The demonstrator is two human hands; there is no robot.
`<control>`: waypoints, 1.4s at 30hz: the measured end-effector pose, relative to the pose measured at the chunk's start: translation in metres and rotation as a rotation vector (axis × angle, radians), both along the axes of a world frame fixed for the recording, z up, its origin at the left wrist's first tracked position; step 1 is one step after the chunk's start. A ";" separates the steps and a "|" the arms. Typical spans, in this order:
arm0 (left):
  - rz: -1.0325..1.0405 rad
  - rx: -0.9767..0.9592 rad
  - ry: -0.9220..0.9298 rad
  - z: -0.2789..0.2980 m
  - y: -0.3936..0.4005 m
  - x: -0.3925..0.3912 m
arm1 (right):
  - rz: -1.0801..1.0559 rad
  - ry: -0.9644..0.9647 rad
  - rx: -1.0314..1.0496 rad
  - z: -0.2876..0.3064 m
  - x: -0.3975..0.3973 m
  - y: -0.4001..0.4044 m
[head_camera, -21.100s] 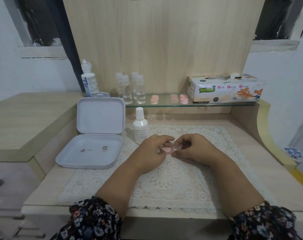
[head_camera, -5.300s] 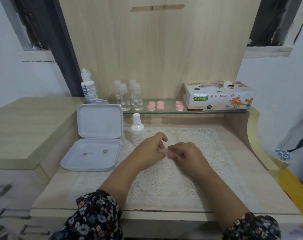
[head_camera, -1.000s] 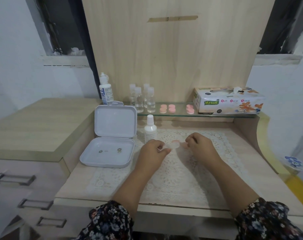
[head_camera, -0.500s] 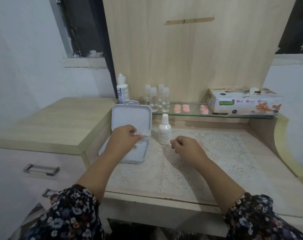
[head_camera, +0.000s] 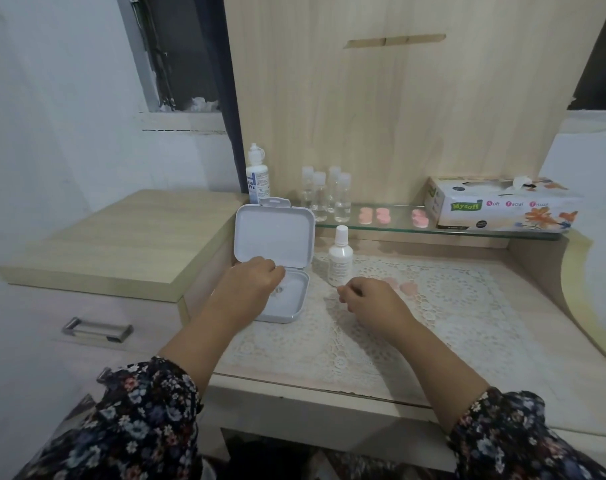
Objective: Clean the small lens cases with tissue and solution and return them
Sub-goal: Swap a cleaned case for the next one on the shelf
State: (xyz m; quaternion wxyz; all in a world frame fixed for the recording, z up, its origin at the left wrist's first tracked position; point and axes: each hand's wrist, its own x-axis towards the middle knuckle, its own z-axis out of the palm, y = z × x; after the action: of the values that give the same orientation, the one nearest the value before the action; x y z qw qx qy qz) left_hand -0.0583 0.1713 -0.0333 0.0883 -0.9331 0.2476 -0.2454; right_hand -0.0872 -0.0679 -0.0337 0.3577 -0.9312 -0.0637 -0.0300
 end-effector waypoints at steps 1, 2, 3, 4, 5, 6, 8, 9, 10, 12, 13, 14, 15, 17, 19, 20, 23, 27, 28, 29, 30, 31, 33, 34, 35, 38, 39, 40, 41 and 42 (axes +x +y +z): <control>-0.005 -0.006 -0.006 -0.001 0.000 -0.001 | -0.006 0.000 0.003 0.000 0.000 -0.001; -0.007 -0.017 -0.008 -0.002 0.000 -0.001 | -0.011 0.001 0.004 -0.001 0.000 -0.002; -0.012 -0.029 -0.011 -0.003 0.001 0.000 | -0.015 0.000 0.006 -0.001 0.000 -0.003; -0.019 -0.039 -0.013 -0.003 0.001 0.000 | -0.018 0.000 0.007 -0.002 0.001 -0.004; -0.025 -0.053 -0.019 -0.003 0.001 0.001 | -0.019 -0.002 0.009 -0.002 0.001 -0.005; -0.026 -0.074 -0.020 -0.004 0.001 0.002 | -0.019 -0.003 0.010 -0.002 0.000 -0.006; -0.013 -0.140 -0.003 -0.007 0.002 0.004 | -0.023 -0.013 0.010 -0.001 -0.001 -0.010; 0.015 -0.209 0.021 -0.008 0.001 0.004 | -0.030 -0.022 0.008 -0.001 -0.001 -0.012; 0.045 -0.317 0.041 -0.008 -0.001 0.002 | -0.043 -0.034 0.007 -0.002 -0.002 -0.016; 0.125 -0.563 0.073 -0.006 -0.009 -0.001 | -0.085 -0.059 0.012 -0.004 -0.004 -0.026; 0.165 -0.657 0.098 -0.004 -0.016 -0.004 | -0.109 -0.070 0.016 -0.006 -0.005 -0.033; 0.180 -0.739 0.124 -0.003 -0.024 -0.007 | -0.133 -0.080 0.019 -0.008 -0.006 -0.040; 0.171 -0.812 0.163 0.000 -0.033 -0.011 | -0.157 -0.092 0.024 -0.010 -0.006 -0.047; 0.124 -0.917 0.267 0.003 -0.056 -0.020 | -0.218 -0.100 0.028 -0.015 -0.008 -0.062; 0.069 -0.969 0.383 0.001 -0.079 -0.026 | -0.286 -0.100 0.026 -0.019 -0.009 -0.075; 0.049 -0.977 0.427 -0.001 -0.090 -0.028 | -0.312 -0.101 0.024 -0.020 -0.009 -0.081; 0.006 -0.978 0.520 -0.013 -0.118 -0.026 | -0.343 -0.103 0.018 -0.023 -0.011 -0.093; 0.035 -0.904 0.530 -0.029 -0.141 -0.018 | -0.336 -0.112 0.040 -0.026 -0.012 -0.097; 0.031 -0.906 0.536 -0.031 -0.145 -0.017 | -0.339 -0.109 0.046 -0.027 -0.012 -0.097; 0.030 -0.901 0.533 -0.032 -0.148 -0.017 | -0.342 -0.108 0.048 -0.028 -0.012 -0.098; 0.035 -0.890 0.525 -0.033 -0.149 -0.016 | -0.344 -0.107 0.047 -0.029 -0.012 -0.098; 0.044 -0.877 0.516 -0.034 -0.150 -0.016 | -0.344 -0.107 0.047 -0.029 -0.012 -0.098; 0.059 -0.854 0.503 -0.034 -0.151 -0.016 | -0.338 -0.105 0.052 -0.029 -0.012 -0.099; 0.062 -0.848 0.505 -0.034 -0.151 -0.015 | -0.334 -0.102 0.053 -0.029 -0.012 -0.099; 0.064 -0.842 0.508 -0.035 -0.151 -0.014 | -0.331 -0.097 0.050 -0.029 -0.011 -0.098; 0.072 -0.833 0.545 -0.034 -0.150 -0.013 | -0.317 -0.077 0.028 -0.029 -0.011 -0.098; 0.069 -0.844 0.562 -0.034 -0.150 -0.012 | -0.314 -0.067 0.030 -0.029 -0.011 -0.098; 0.063 -0.869 0.581 -0.033 -0.150 -0.010 | -0.311 -0.055 0.046 -0.027 -0.010 -0.099; 0.049 -0.900 0.583 -0.030 -0.151 -0.011 | -0.307 -0.043 0.083 -0.025 -0.010 -0.100; 0.031 -0.933 0.576 -0.026 -0.154 -0.011 | -0.305 -0.039 0.137 -0.022 -0.009 -0.100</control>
State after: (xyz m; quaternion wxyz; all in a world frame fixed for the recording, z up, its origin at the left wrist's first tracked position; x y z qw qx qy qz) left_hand -0.0698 0.0176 -0.0589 -0.4026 -0.9063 0.1128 -0.0627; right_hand -0.0961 -0.1682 -0.0559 0.4102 -0.9028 0.0735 -0.1063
